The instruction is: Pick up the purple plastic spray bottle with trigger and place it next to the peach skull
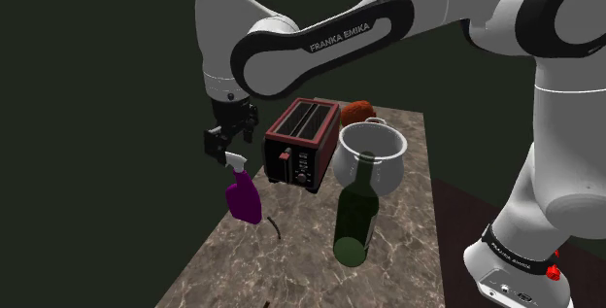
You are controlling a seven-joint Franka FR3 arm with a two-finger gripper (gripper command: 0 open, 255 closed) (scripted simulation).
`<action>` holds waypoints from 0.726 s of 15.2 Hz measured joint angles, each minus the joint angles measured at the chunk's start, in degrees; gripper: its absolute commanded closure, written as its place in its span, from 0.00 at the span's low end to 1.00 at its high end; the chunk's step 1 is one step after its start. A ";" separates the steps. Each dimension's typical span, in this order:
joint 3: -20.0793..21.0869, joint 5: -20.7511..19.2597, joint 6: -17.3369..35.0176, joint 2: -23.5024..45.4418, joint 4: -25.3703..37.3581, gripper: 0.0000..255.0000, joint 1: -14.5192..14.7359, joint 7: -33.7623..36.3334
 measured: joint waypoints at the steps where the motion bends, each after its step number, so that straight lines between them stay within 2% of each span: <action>1: -0.09 -0.28 0.40 0.44 0.02 0.00 0.13 0.16; 6: -0.61 -1.50 3.40 2.43 -1.19 0.00 0.49 0.96; 11: -0.74 -1.78 4.04 2.94 -1.36 0.00 0.59 1.13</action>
